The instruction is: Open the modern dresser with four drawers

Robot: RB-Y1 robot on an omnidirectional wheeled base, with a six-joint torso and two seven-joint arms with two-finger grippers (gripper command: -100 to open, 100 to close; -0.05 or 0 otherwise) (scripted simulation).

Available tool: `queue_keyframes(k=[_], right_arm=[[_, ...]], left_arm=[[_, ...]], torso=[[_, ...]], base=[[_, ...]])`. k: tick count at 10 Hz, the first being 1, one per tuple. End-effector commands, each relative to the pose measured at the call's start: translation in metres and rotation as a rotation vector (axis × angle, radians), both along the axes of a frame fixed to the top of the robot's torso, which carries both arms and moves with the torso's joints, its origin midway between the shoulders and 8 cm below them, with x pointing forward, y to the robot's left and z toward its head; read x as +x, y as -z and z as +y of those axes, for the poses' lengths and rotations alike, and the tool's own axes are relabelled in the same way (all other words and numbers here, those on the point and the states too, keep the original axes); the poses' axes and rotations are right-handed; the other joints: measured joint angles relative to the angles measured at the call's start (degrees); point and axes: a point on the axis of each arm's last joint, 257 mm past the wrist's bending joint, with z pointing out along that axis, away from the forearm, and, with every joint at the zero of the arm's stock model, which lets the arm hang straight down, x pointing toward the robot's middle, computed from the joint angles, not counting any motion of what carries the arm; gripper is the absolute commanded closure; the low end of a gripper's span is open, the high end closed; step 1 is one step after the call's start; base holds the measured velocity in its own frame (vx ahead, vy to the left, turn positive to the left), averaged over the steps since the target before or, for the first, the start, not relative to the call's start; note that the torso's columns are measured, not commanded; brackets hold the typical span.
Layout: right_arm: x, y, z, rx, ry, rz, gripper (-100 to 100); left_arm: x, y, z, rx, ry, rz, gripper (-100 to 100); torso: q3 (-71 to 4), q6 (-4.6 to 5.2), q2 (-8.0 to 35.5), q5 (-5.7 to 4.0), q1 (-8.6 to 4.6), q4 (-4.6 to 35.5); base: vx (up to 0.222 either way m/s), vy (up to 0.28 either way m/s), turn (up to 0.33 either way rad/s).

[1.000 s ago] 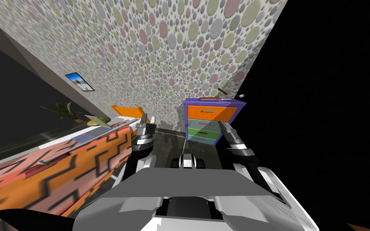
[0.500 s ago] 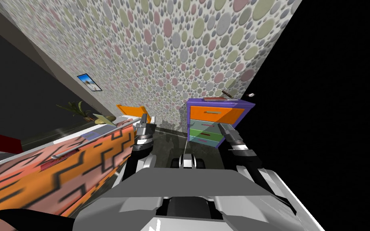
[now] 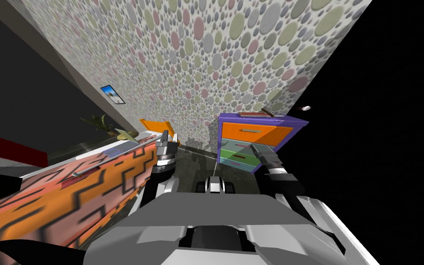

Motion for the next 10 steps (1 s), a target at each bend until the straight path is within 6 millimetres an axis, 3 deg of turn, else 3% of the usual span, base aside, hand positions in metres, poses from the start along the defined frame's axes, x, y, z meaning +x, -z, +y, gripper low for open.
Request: queue_keyframes(k=[1,4,6,9,10], right_arm=[[-0.002,0.012,-0.019,-0.118,0.072,0.055,-100],[-0.004,0.022,-0.031,-0.207,0.119,0.094,-100],[-0.012,0.036,-0.059,-0.342,0.208,0.165,-100],[-0.017,0.044,-0.073,-0.445,0.255,0.208,-100],[-0.022,0.050,-0.087,-0.515,0.298,0.244,-100]], left_arm=[[0.000,0.000,0.000,0.000,0.000,0.000,0],[0.000,0.000,0.000,0.000,0.000,0.000,0],[0.000,0.000,0.000,0.000,0.000,0.000,0],[0.000,0.000,0.000,0.000,0.000,0.000,0],[0.000,0.000,0.000,0.000,0.000,0.000,0]], torso=[[0.0,0.01,0.1,-0.01,-0.04,0.0],[0.0,-0.01,0.0,0.02,0.06,0.0],[0.0,-0.01,0.0,-0.01,-0.01,0.0],[0.0,-0.01,0.0,0.02,0.07,0.0],[0.1,0.02,0.1,0.01,0.01,0.0]], base=[[0.055,0.041,0.115],[0.044,0.033,0.074],[0.064,0.031,0.137],[0.058,0.038,0.085],[0.055,0.039,0.112]])
